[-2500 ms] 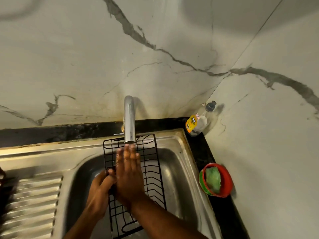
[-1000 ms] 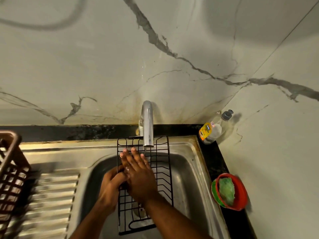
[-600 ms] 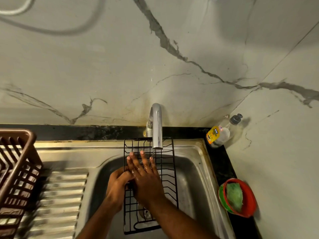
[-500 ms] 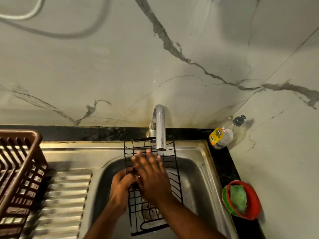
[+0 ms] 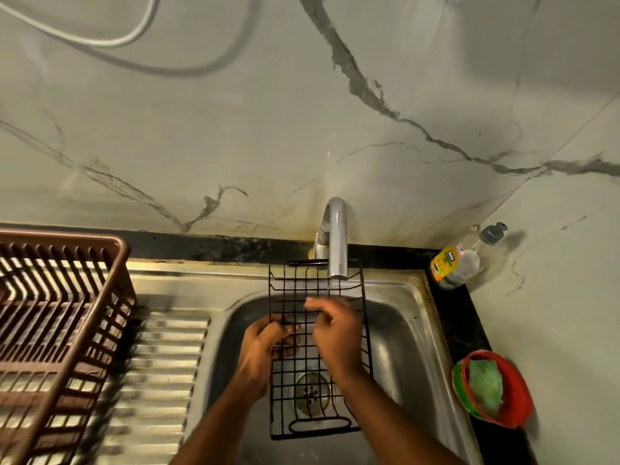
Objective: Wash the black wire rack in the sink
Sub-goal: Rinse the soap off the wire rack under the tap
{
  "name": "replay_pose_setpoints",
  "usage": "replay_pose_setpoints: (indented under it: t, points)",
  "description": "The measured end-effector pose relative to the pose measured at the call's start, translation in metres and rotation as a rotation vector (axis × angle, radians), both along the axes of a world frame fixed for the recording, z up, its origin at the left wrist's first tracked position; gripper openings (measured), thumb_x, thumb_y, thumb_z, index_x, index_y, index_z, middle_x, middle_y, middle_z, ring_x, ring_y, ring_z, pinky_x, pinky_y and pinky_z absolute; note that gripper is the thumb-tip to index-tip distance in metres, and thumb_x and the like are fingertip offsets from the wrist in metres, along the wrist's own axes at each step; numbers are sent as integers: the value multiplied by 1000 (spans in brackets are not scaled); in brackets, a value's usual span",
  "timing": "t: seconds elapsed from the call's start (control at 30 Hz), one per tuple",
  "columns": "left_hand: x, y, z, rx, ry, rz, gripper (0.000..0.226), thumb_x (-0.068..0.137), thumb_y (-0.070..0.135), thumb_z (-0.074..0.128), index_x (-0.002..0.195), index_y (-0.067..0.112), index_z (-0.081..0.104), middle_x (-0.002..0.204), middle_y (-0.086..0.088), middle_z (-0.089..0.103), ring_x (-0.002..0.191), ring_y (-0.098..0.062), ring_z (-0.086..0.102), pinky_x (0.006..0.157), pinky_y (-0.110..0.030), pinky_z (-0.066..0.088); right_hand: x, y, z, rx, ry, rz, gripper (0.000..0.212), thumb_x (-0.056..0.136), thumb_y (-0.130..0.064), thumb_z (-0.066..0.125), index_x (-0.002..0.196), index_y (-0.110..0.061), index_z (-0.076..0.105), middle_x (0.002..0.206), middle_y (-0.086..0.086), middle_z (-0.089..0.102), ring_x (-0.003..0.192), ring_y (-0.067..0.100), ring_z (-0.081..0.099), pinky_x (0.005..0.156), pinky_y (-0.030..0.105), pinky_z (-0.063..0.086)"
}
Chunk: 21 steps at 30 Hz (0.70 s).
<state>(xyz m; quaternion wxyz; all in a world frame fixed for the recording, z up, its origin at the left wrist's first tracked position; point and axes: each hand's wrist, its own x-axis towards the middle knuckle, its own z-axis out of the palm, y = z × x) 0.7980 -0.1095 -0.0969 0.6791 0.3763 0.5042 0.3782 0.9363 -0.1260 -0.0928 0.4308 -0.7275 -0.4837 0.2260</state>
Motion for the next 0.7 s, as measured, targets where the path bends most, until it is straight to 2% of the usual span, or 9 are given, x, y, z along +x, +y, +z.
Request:
replay_pose_setpoints:
  t: [0.07, 0.1, 0.13, 0.2, 0.3, 0.37, 0.47, 0.6, 0.7]
  points:
    - [4, -3, 2, 3, 4, -14, 34, 72, 25, 64, 99, 6, 75, 99, -22, 74, 91, -37, 68, 75, -42, 59, -4, 20, 22, -40, 731, -237, 37, 91, 13, 48, 93, -14, 73, 92, 4, 76, 87, 21, 71, 71, 26, 59]
    - [6, -3, 4, 7, 2, -13, 34, 72, 24, 63, 99, 6, 75, 99, -22, 74, 90, -35, 68, 74, -41, 59, -5, 27, 29, -60, 995, -281, 39, 89, 16, 41, 92, -9, 71, 87, 9, 75, 81, 24, 70, 67, 27, 58]
    - [7, -2, 6, 13, 3, -8, 34, 72, 23, 63, 98, 6, 75, 99, -23, 74, 89, -34, 68, 74, -42, 58, -3, 34, 33, -90, 1157, -297, 41, 86, 18, 37, 93, -6, 70, 86, 11, 75, 80, 26, 71, 69, 29, 57]
    - [7, 3, 10, 33, 17, 6, 33, 72, 22, 61, 97, 6, 75, 96, -22, 75, 86, -32, 68, 75, -44, 56, 1, 34, 39, -205, 1277, -240, 40, 85, 16, 34, 96, -4, 68, 92, 13, 77, 90, 28, 74, 82, 37, 58]
    - [3, 14, 16, 65, 12, 31, 34, 71, 22, 61, 97, 5, 74, 92, -20, 75, 84, -28, 69, 76, -41, 57, 2, 9, 35, -554, 1057, -31, 40, 83, 13, 35, 96, -3, 69, 94, 12, 78, 98, 26, 74, 101, 46, 53]
    - [2, 21, 17, 69, 0, 40, 37, 70, 21, 63, 101, 4, 72, 98, -26, 73, 87, -31, 69, 77, -42, 57, -4, -11, 30, -761, 841, 67, 40, 92, 5, 34, 99, -2, 73, 90, 11, 79, 90, 24, 77, 94, 42, 58]
    - [6, 21, 15, 92, -1, 13, 45, 67, 27, 67, 105, 5, 72, 101, -24, 74, 93, -35, 70, 78, -42, 57, -8, -18, 31, -860, 662, 74, 42, 99, -5, 33, 92, 0, 74, 86, 15, 78, 83, 27, 77, 77, 33, 59]
    - [8, 19, 11, 119, 2, 49, 54, 68, 35, 65, 112, 5, 71, 102, -20, 75, 97, -36, 71, 85, -48, 59, 1, 5, 48, -746, 477, 124, 27, 95, -2, 47, 86, -4, 72, 89, 16, 77, 80, 28, 77, 64, 30, 55]
    - [7, 20, 14, 106, 7, -4, 51, 65, 39, 64, 105, 9, 76, 99, -20, 76, 91, -37, 70, 81, -49, 58, 8, 32, 59, -490, 589, 24, 23, 96, -1, 49, 98, -4, 71, 87, 11, 78, 77, 23, 77, 64, 30, 60]
